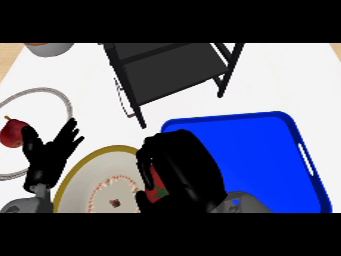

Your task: Pick the tomato from the tray and place it in the tiered shelf

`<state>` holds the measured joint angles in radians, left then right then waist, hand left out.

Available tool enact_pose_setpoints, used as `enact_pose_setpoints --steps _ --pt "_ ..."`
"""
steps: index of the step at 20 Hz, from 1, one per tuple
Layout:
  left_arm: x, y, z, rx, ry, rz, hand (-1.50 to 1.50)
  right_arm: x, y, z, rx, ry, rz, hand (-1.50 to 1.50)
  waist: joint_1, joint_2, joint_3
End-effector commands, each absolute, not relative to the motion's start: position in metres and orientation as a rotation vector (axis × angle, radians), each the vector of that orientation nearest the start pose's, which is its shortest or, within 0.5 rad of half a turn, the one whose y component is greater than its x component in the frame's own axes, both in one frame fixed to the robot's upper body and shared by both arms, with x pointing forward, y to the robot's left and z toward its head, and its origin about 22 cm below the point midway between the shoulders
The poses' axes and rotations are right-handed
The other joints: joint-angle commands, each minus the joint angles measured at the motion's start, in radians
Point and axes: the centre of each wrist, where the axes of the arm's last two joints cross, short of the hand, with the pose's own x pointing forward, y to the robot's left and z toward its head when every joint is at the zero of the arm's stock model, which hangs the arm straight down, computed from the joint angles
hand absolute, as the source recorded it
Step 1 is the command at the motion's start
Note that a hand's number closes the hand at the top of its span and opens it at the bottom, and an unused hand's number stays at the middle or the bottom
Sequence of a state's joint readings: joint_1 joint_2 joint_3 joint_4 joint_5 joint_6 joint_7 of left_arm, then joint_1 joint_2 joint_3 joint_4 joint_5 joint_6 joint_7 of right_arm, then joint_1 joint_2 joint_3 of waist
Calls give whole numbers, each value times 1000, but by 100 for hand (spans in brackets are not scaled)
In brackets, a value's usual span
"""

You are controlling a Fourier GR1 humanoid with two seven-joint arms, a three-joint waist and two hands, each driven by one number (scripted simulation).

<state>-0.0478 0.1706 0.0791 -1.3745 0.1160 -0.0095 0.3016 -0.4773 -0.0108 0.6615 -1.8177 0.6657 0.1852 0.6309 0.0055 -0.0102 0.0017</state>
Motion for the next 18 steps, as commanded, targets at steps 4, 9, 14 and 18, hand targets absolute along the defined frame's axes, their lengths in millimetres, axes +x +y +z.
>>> enact_pose_setpoints --steps 4,9,14,18 --pt "258 294 -17 95 -1120 53 0 197 -43 243 -457 -1822 967 150 -1 5 -3" --pt "254 303 -16 86 -1111 57 0 214 -57 307 -523 -1817 908 150 -1 6 -3" --pt "249 295 -27 84 -1112 39 0 245 -46 349 -493 -1802 813 150 3 7 -3" --pt "243 300 -21 87 -1111 39 0 288 -43 355 -549 -1790 788 150 11 10 -3"
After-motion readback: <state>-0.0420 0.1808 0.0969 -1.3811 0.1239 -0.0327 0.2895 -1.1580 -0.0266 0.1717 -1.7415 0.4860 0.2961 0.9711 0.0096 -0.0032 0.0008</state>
